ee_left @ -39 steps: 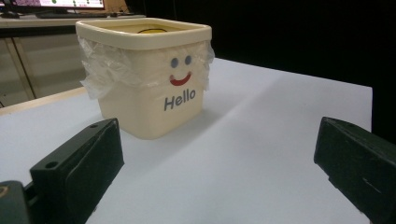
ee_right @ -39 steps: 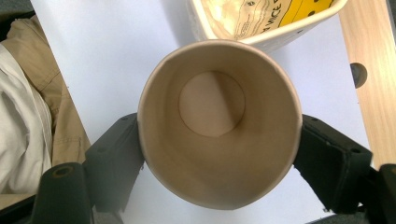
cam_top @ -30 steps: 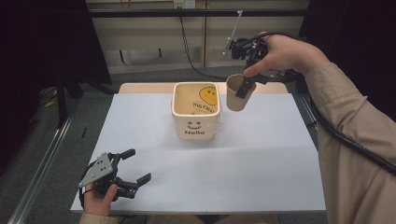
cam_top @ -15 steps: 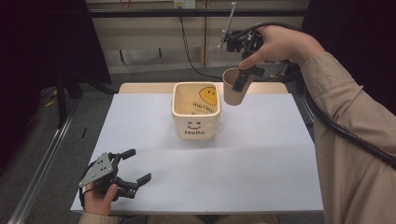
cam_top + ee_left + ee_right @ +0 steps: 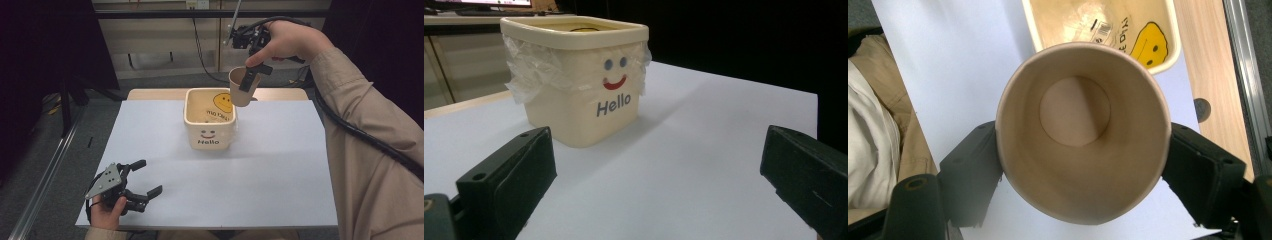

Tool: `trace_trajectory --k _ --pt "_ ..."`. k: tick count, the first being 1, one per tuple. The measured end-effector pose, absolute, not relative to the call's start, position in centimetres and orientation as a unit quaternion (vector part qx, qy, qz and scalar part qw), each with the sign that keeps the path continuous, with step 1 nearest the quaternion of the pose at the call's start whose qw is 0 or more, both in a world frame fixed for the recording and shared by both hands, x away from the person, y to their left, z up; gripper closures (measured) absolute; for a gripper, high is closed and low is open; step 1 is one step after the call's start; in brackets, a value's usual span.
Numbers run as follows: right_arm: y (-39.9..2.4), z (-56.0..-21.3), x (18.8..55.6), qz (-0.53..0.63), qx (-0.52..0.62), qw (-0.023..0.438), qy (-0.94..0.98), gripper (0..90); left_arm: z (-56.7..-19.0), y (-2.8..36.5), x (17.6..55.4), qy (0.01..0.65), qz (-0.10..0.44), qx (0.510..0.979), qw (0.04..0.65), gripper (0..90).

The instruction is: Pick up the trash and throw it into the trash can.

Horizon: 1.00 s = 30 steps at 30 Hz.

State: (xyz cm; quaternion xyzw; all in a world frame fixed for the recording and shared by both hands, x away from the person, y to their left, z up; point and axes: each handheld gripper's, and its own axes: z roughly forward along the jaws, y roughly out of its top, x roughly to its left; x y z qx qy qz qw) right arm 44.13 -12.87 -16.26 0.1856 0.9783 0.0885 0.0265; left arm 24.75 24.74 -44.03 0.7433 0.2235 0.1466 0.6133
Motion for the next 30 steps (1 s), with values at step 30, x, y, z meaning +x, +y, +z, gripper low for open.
trace_trajectory --k 30 --pt "-9.1 -19.3 47.0 0.096 0.167 0.016 0.981 20.7 -44.0 25.1 24.6 0.225 0.149 0.743 0.613 1.3"
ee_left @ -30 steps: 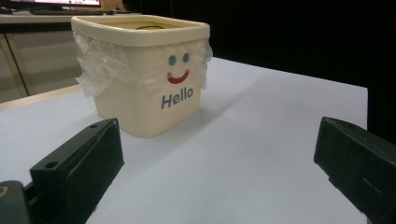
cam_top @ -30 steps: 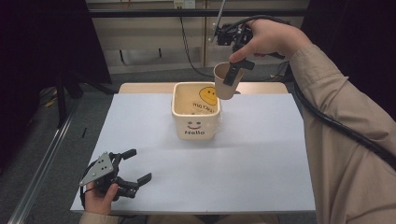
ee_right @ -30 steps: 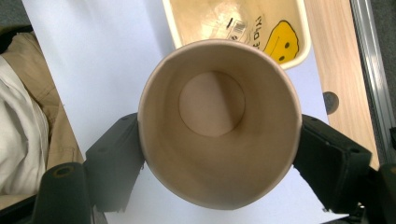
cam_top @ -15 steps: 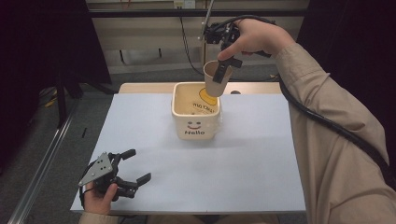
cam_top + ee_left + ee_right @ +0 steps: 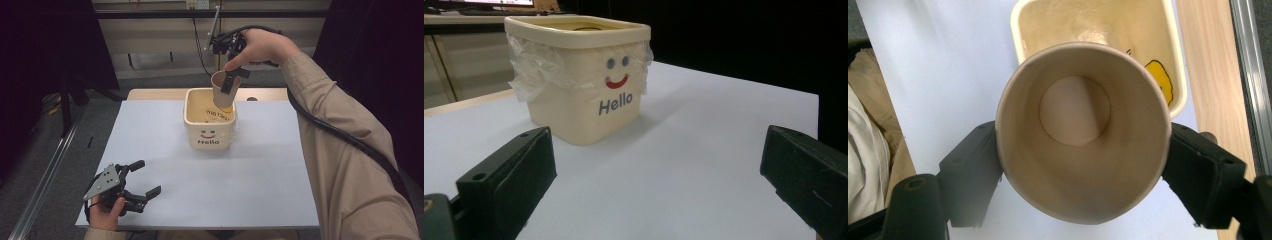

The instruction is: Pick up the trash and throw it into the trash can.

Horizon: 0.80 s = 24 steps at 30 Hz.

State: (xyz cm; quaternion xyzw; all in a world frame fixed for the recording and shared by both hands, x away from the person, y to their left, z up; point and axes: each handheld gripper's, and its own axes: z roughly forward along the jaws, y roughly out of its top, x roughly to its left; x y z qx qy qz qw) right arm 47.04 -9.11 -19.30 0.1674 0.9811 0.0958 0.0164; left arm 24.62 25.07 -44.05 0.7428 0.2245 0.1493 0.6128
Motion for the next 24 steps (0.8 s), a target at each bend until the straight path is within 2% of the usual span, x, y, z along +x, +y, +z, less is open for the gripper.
trace_trajectory --k 24 --pt "-7.9 -24.0 48.7 0.073 0.168 -0.002 0.983 20.0 -44.1 25.0 24.7 0.223 0.146 0.744 0.613 1.3"
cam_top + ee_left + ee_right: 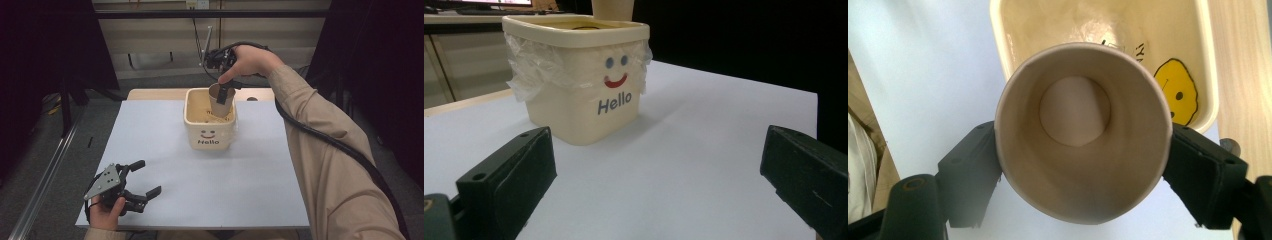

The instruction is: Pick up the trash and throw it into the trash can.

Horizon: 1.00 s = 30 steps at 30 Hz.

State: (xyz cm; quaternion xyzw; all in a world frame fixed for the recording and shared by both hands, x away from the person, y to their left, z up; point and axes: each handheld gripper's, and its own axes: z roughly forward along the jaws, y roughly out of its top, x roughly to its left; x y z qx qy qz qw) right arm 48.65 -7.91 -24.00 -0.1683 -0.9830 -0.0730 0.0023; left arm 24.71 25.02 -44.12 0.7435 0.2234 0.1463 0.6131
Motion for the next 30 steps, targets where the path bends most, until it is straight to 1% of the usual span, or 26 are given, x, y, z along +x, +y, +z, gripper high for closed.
trace_trajectory --k 10,14,18,28,30 --pt "-8.0 -25.2 49.0 -0.069 -0.164 0.004 -0.984 19.0 -44.1 25.0 24.7 0.221 0.149 0.744 0.612 1.3" --pt "-7.9 -25.4 49.1 -0.067 -0.166 0.004 -0.984 17.3 -44.2 25.0 24.7 0.222 0.147 0.744 0.613 1.3" --pt "-8.0 -25.2 48.9 -0.066 -0.171 0.0 -0.983 9.1 -44.1 25.0 24.7 0.22 0.15 0.746 0.611 1.4" --pt "-8.2 -24.1 48.5 -0.068 -0.17 -0.004 -0.983 9.3 -44.1 25.0 24.8 0.219 0.15 0.747 0.61 1.4" --pt "-8.4 -23.6 48.4 -0.068 -0.17 -0.005 -0.983 9.0 -44.2 24.9 24.7 0.223 0.143 0.744 0.613 1.3"
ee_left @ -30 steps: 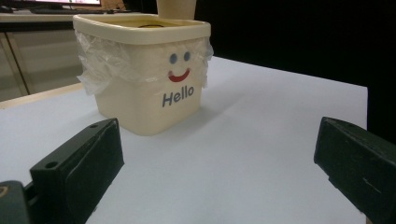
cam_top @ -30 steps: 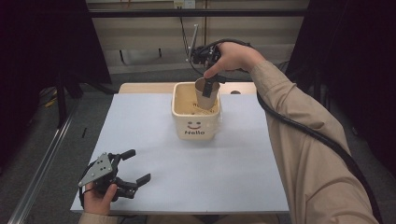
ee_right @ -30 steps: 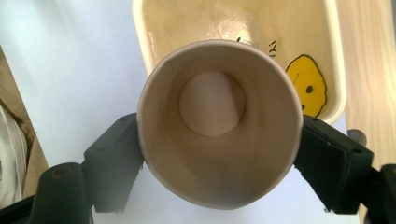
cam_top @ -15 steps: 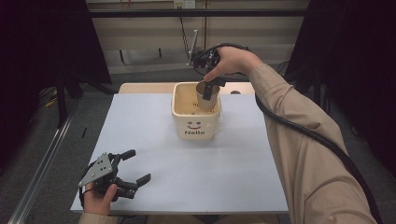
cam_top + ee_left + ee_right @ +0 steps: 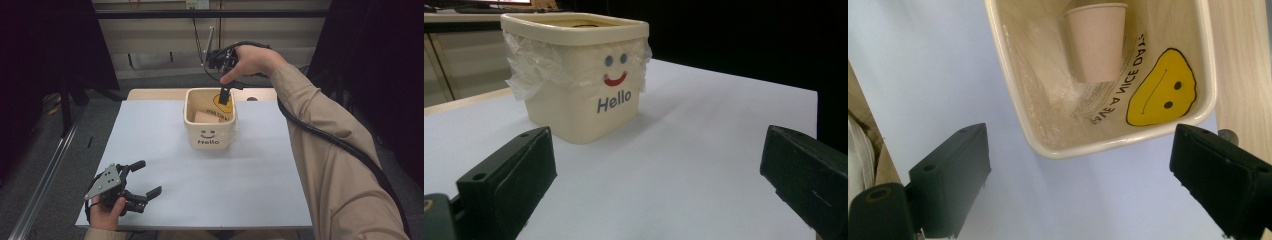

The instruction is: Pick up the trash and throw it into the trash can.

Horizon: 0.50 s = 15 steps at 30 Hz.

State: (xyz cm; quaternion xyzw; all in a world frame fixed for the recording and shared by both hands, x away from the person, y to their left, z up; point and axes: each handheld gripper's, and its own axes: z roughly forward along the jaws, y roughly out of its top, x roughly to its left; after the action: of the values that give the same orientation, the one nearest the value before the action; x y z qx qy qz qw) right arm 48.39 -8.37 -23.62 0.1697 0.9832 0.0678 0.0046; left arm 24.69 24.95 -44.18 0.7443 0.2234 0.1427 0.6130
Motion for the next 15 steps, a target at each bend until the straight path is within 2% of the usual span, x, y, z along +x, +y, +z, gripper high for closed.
trace_trajectory --k 15 --pt "-10.0 -18.6 46.9 0.075 0.183 0.022 0.98 9.4 -44.2 24.8 24.7 0.227 0.153 0.743 0.611 1.4"
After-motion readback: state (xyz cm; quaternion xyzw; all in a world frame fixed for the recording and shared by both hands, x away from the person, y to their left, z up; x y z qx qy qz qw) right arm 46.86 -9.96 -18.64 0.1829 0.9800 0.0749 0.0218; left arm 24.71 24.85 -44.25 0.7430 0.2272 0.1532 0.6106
